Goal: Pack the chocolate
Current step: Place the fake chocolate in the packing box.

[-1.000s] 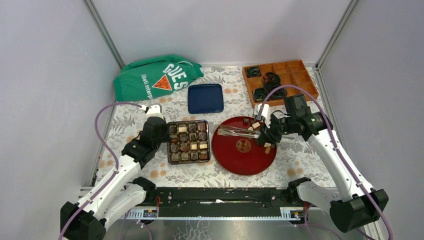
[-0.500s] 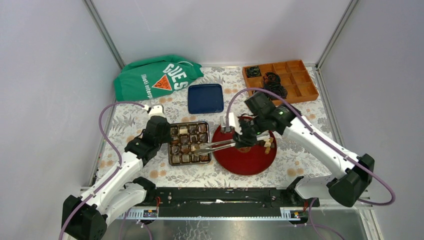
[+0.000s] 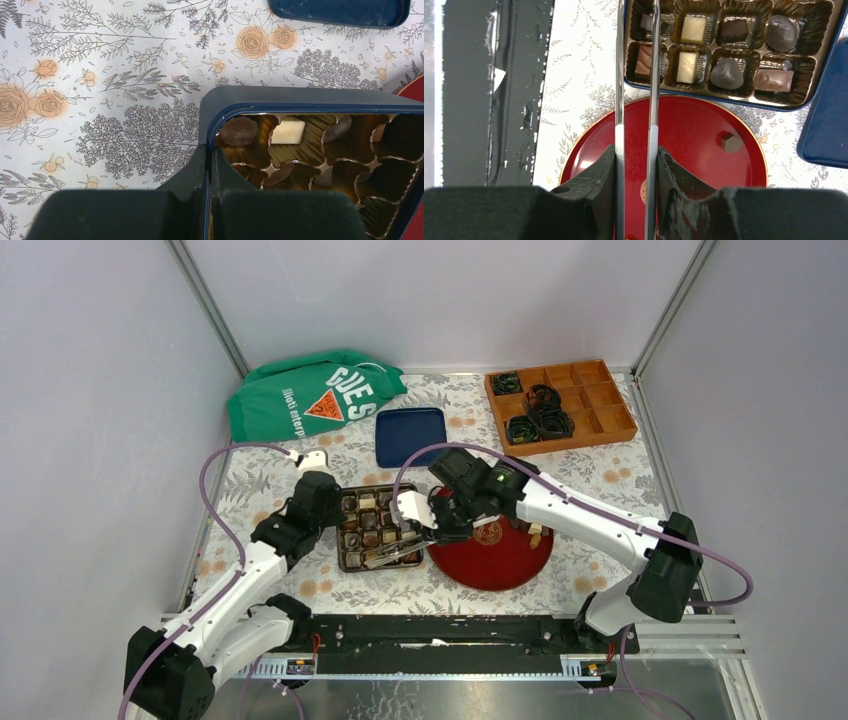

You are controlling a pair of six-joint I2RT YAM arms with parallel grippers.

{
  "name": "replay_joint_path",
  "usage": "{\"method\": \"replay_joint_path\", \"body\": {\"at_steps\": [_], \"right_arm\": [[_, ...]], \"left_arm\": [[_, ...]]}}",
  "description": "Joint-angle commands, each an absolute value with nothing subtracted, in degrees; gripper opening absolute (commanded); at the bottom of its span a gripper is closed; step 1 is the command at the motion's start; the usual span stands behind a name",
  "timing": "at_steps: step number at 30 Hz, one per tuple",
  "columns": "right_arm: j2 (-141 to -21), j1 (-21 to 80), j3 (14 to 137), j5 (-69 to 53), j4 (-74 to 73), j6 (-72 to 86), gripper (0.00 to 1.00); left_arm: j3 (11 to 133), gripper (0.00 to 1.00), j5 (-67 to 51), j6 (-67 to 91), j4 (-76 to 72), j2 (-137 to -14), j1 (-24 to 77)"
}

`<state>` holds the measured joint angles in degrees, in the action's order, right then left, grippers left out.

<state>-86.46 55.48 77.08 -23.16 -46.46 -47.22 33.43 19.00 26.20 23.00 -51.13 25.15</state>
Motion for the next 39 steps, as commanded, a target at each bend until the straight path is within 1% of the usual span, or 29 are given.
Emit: {"method": "replay_joint_path", "body": {"at_steps": [1, 3, 11, 16, 19, 24, 29, 32, 35, 39], "right_arm": [[-87.7, 57.0, 80.4, -19.2, -41.9, -44.7, 0.10], [-88.2, 57.2, 80.6, -18.5, -41.5, -44.2, 0.12], [-89.4, 58.0, 80.5, -17.0, -40.9, -43.2, 0.37], [-89.7, 58.1, 81.1, -18.2, -41.7, -42.7, 0.46], [-89.2, 58.1, 81.1, -18.6, -42.0, -42.7, 0.46], [-87.1, 58.0, 81.2, -21.5, -44.1, -43.3, 0.41], [-83.9, 56.7, 80.0, -25.6, -46.8, -45.3, 0.40], [-81.4, 52.7, 78.5, -29.6, -47.4, -45.4, 0.39], [-77.3, 45.8, 76.0, -33.2, -46.3, -44.7, 0.39], [-71.0, 35.8, 69.5, -35.4, -41.6, -41.5, 0.40]], "left_arm": [[36.3, 0.00, 19.1, 27.9, 19.1, -50.6, 25.6], [36.3, 0.00, 19.1, 27.9, 19.1, -50.6, 25.6], [36.4, 0.00, 19.2, 28.0, 19.2, -50.6, 25.6], [36.4, 0.00, 19.2, 28.1, 19.4, -50.7, 25.6], [36.4, 0.00, 19.2, 28.2, 19.5, -50.7, 25.6], [36.5, 0.00, 19.5, 28.3, 19.8, -50.8, 25.6], [36.8, 0.00, 20.5, 28.8, 20.8, -51.6, 25.6], [37.1, 0.00, 22.1, 29.2, 21.7, -52.3, 25.6], [37.5, 0.00, 23.3, 29.7, 22.8, -53.2, 25.5], [37.8, 0.00, 23.5, 30.0, 23.6, -54.7, 25.4]]}}
